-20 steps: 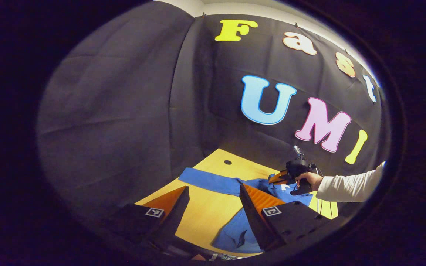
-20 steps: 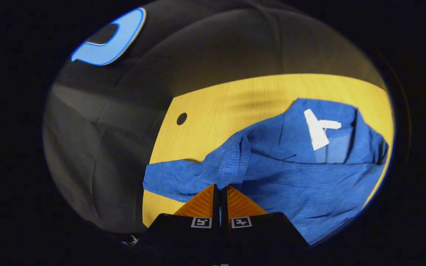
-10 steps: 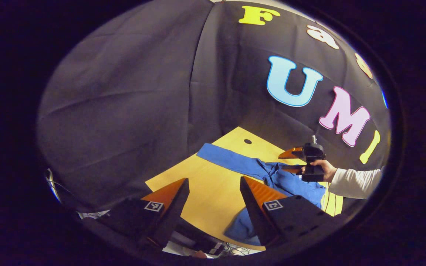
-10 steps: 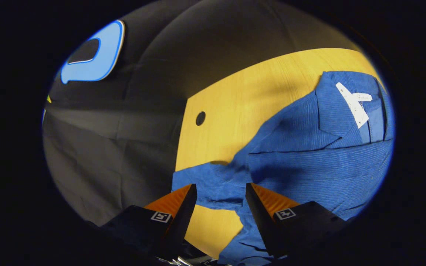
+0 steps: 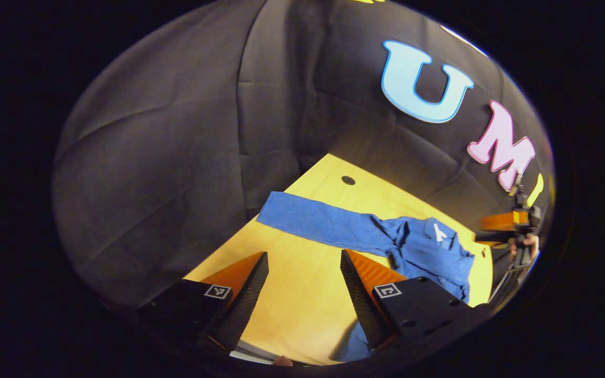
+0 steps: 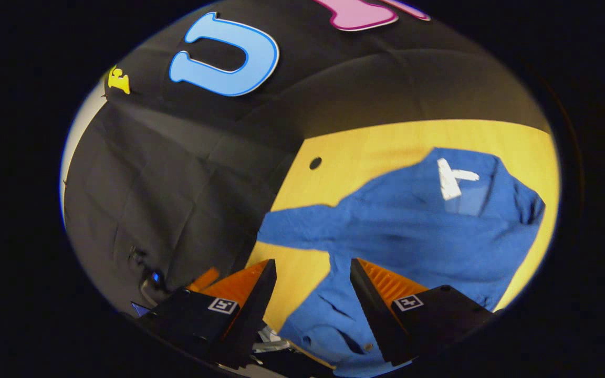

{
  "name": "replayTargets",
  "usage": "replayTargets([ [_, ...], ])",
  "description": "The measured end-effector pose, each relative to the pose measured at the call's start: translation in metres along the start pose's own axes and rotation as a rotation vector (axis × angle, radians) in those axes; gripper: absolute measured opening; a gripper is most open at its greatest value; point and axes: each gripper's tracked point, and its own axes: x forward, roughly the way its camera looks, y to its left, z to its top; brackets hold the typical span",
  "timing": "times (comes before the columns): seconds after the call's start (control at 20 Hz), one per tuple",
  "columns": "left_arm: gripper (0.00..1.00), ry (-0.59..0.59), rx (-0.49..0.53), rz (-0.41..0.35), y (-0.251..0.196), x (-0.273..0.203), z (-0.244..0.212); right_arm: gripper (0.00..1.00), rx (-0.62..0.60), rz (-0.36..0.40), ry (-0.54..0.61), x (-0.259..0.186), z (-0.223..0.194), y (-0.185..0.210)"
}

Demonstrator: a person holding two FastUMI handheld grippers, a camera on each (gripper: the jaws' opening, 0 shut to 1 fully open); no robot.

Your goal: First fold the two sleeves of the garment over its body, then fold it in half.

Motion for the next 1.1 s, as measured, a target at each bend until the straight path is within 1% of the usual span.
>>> replayTargets([
  [0.05,0.81,0.046,0.027,0.027,0.008,0.03,0.005,0.92,0.042,-0.03,-0.009,-0.016,-0.018,-0.015],
  [0.15,0.81,0.129,0.082,0.057,0.018,0.071,0.013,0.92,0.138,-0.086,-0.025,-0.05,-0.052,-0.048],
  [0.3,0.81,0.147,0.185,0.096,0.026,0.127,0.037,0.92,0.288,-0.19,-0.059,-0.105,-0.103,-0.097],
  [0.35,0.82,0.161,0.202,0.111,0.028,0.141,0.041,0.92,0.335,-0.227,-0.077,-0.123,-0.117,-0.112],
  [0.45,0.81,0.184,0.186,0.093,0.026,0.16,0.044,0.92,0.408,-0.293,-0.12,-0.157,-0.139,-0.134],
  [0.55,0.81,0.192,0.169,0.077,0.027,0.173,0.047,0.92,0.465,-0.335,-0.162,-0.185,-0.153,-0.144],
  [0.6,0.81,0.196,0.173,0.081,0.031,0.176,0.046,0.92,0.487,-0.342,-0.181,-0.194,-0.157,-0.146],
  [0.65,0.81,0.196,0.173,0.102,0.036,0.178,0.046,0.92,0.5,-0.345,-0.193,-0.201,-0.162,-0.147],
  [0.7,0.81,0.179,0.163,0.103,0.037,0.182,0.048,0.92,0.501,-0.35,-0.201,-0.205,-0.165,-0.147],
  [0.75,0.82,0.162,0.151,0.102,0.037,0.185,0.05,0.92,0.496,-0.354,-0.205,-0.204,-0.167,-0.144],
  [0.8,0.81,0.163,0.144,0.117,0.042,0.187,0.05,0.92,0.492,-0.351,-0.204,-0.202,-0.166,-0.142],
  [0.9,0.82,0.196,0.138,0.139,0.051,0.191,0.04,0.92,0.485,-0.343,-0.182,-0.196,-0.168,-0.134],
  [1.0,0.82,0.238,0.108,0.158,0.056,0.198,0.03,0.94,0.475,-0.336,-0.164,-0.189,-0.169,-0.128],
  [1.05,0.82,0.203,0.092,0.147,0.054,0.201,0.035,0.94,0.473,-0.328,-0.153,-0.186,-0.169,-0.124],
  [1.1,0.82,0.216,0.089,0.14,0.055,0.2,0.032,0.94,0.473,-0.321,-0.145,-0.181,-0.169,-0.121],
])
